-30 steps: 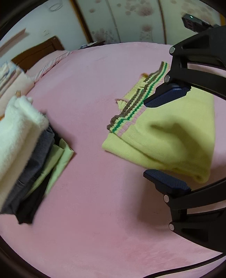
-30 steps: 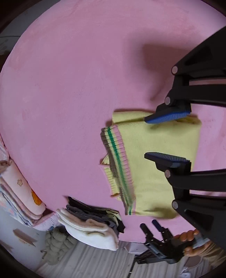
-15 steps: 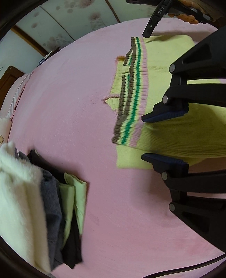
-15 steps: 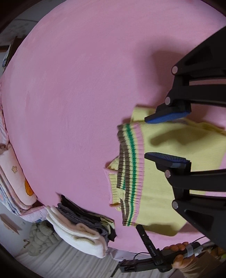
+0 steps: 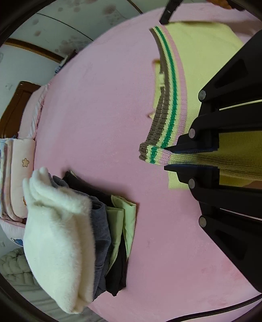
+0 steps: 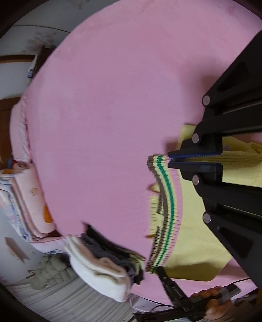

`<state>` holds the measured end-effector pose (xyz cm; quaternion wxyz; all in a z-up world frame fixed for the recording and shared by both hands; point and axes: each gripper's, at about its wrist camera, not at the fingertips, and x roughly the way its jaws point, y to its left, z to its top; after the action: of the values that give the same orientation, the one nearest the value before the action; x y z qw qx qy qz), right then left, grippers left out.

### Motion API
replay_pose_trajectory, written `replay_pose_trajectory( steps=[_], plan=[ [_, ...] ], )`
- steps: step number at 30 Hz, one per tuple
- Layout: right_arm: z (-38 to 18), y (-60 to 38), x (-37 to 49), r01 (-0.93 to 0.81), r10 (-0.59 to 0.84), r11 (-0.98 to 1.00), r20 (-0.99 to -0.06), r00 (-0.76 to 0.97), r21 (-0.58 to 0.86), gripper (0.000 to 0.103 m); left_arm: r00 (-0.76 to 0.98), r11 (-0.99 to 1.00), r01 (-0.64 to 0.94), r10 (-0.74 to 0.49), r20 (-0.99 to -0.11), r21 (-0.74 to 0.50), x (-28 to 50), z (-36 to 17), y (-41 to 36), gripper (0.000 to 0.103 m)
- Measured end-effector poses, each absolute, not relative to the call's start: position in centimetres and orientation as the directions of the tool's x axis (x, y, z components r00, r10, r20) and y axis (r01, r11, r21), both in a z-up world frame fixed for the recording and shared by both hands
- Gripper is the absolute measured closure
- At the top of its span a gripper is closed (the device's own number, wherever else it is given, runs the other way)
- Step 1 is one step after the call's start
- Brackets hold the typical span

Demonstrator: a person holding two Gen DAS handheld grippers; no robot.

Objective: Fold large clothes

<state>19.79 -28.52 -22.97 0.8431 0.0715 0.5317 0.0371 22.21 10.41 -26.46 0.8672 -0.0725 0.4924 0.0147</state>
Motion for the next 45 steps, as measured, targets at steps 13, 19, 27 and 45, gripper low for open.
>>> replay_pose_trajectory(
  steps=[13, 19, 27, 45],
  plan=[
    [-26.4, -30.8, 19.7, 0.158, 0.097, 0.976, -0.944, 0.314, 0.152, 0.096, 0.361, 0.985, -0.148, -0.026, -0.932, -0.085, 24.4, -29.4, 10.2, 0.057],
    [-22.0, -28.6, 16.2, 0.156, 0.118, 0.968, -0.906, 0.407, 0.197, 0.090, 0.506, 0.950, -0.244, -0.047, -0.861, -0.195, 19.6, -23.3, 10.0, 0.031],
    [-23.0, -19.2, 12.6, -0.024, 0.216, 0.974, -0.890, 0.403, 0.225, 0.066, 0.543, 0.969, -0.210, 0.003, -0.840, -0.132, 13.2, -24.7, 4.1, 0.029],
    [-24.7, -22.8, 9.9, 0.000, 0.061, 0.998, -0.937, 0.345, 0.065, 0.098, 0.397, 0.974, -0.188, -0.046, -0.917, -0.130, 12.0, -27.3, 6.1, 0.031]
  ],
)
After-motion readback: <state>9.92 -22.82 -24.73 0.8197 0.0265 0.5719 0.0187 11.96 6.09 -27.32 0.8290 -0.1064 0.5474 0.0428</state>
